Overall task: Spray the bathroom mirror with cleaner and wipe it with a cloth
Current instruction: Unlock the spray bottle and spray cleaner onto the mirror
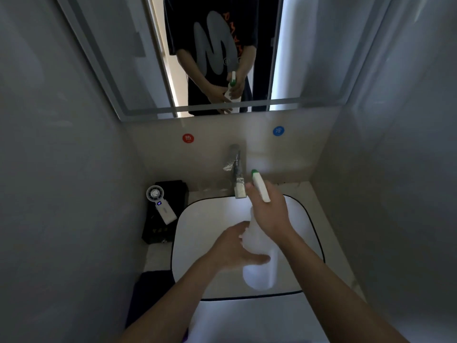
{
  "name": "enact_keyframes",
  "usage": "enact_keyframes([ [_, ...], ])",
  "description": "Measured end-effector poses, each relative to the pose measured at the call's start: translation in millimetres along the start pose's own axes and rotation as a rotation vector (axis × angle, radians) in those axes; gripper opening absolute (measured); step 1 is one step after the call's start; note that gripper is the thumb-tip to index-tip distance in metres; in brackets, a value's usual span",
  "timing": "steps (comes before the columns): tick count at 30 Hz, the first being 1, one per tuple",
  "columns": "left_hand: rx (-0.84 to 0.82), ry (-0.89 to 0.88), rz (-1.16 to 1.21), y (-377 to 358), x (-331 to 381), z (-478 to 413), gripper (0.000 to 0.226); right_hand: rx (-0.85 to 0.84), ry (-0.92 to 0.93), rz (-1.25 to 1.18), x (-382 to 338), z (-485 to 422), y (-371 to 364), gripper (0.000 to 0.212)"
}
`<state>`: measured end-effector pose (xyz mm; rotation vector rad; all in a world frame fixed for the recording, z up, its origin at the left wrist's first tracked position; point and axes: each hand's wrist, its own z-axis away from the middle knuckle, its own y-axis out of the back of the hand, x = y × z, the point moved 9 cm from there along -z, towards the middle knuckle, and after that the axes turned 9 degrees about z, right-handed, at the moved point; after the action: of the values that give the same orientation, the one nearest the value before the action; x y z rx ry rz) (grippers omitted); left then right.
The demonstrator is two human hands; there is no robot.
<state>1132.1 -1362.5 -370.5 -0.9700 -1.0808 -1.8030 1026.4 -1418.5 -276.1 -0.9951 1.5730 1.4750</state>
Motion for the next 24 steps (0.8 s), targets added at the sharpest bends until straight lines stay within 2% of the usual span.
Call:
enact_keyframes([
  [3, 0.086, -0.066, 0.07, 17, 27, 1, 0.072, -0.024, 0.098, -0.066, -35, -11, 12, 0.024],
  [5, 0.115, -0.106, 0.119, 23, 45, 2, 0.067, -0.023, 0.155, -0.077, -56, -15, 21, 0.03],
  [11, 0.154, -0.166, 0.169, 27, 70, 9, 0.053, 0.076, 0.268, 0.082, -94, -19, 37, 0.048],
  [17, 0.185, -0.183, 0.188, 24, 78, 15, 0.078, 0.213, 0.201, 0.084, -90, -22, 55, 0.049],
  [20, 0.164, -0.191, 0.137, 17, 90, 17, 0.084, 0.238, 0.154, 0.058, -87, -26, 64, 0.056],
  [24, 0.118, -0.218, 0.049, 8, 110, 18, 0.086, 0.265, 0.166, 0.05, -90, -23, 81, 0.046],
])
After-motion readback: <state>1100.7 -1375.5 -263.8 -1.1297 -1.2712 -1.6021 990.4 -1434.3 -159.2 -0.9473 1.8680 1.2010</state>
